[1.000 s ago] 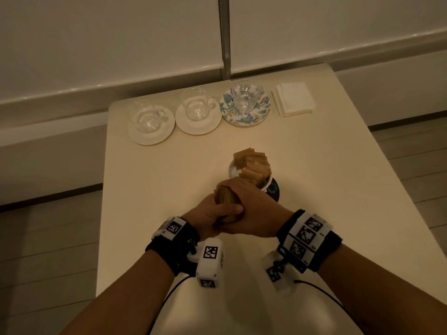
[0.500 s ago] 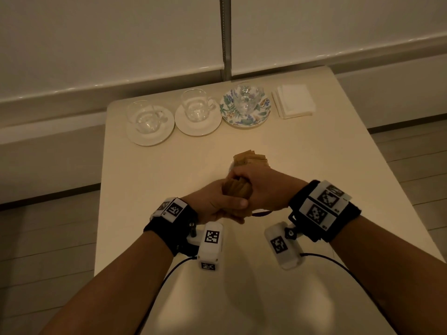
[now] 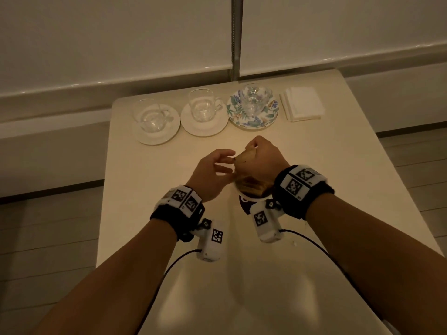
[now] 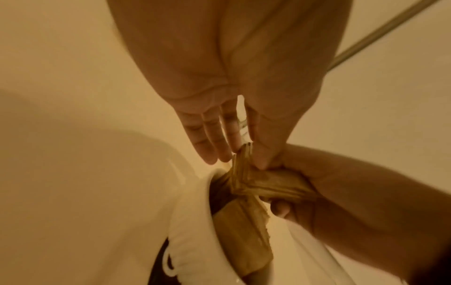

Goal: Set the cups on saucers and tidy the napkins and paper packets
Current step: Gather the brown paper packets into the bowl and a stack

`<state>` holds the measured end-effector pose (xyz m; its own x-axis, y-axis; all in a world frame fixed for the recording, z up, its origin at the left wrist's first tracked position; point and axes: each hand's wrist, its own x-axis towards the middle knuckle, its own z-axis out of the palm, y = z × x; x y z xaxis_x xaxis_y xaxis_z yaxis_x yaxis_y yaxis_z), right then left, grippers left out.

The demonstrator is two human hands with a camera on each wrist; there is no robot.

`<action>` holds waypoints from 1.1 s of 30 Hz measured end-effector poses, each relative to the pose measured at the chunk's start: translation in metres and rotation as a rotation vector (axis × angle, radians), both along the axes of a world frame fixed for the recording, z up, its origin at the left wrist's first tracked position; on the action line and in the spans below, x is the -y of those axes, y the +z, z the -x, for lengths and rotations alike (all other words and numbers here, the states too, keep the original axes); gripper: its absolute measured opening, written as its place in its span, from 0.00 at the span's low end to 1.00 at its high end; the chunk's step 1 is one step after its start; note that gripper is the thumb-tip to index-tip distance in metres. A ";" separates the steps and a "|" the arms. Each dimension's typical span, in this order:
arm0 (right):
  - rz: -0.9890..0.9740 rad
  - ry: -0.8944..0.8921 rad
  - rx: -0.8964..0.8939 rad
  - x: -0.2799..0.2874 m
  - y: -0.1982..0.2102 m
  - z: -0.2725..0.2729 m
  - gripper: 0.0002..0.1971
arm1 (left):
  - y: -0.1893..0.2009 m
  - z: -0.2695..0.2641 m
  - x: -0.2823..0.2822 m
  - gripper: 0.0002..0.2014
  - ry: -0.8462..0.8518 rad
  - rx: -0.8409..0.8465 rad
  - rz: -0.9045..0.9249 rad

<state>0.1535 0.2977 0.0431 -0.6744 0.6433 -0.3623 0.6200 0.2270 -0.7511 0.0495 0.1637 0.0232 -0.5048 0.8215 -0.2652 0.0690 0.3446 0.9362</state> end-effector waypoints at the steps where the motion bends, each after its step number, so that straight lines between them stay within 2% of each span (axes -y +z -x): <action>1: -0.008 0.006 0.034 0.001 -0.001 0.001 0.22 | -0.003 -0.002 -0.001 0.26 -0.046 -0.059 0.030; 5: -0.048 0.051 0.183 0.002 -0.001 0.003 0.20 | -0.013 -0.011 -0.004 0.36 -0.123 -0.254 0.176; 14: -0.074 0.148 0.369 0.002 0.000 0.014 0.21 | -0.009 -0.010 -0.017 0.31 -0.263 -0.540 0.380; 16: 0.005 0.170 0.367 -0.001 0.005 0.017 0.20 | -0.006 -0.008 -0.021 0.25 -0.285 -0.533 0.397; 18: 0.079 0.192 0.331 -0.007 0.011 0.017 0.14 | -0.003 -0.007 -0.024 0.18 -0.291 -0.478 0.387; 20: 0.056 0.200 0.324 -0.013 0.017 0.014 0.15 | 0.000 -0.007 -0.026 0.16 -0.305 -0.467 0.393; 22: 0.016 0.200 0.331 -0.017 0.019 0.010 0.14 | 0.003 -0.007 -0.028 0.18 -0.315 -0.453 0.379; 26: -0.019 0.179 0.339 -0.019 0.017 0.008 0.14 | 0.013 -0.004 -0.029 0.28 -0.353 -0.432 0.369; 30: -0.150 0.156 0.323 -0.014 0.013 0.009 0.17 | 0.016 -0.002 -0.032 0.26 -0.372 -0.542 0.429; 33: -0.187 0.159 0.301 -0.011 0.010 0.009 0.18 | 0.015 -0.002 -0.034 0.25 -0.358 -0.499 0.384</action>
<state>0.1445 0.3091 0.0532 -0.6522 0.6132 -0.4457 0.7526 0.4538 -0.4770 0.0520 0.1977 0.0381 -0.3583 0.8543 -0.3765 0.6264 0.5190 0.5816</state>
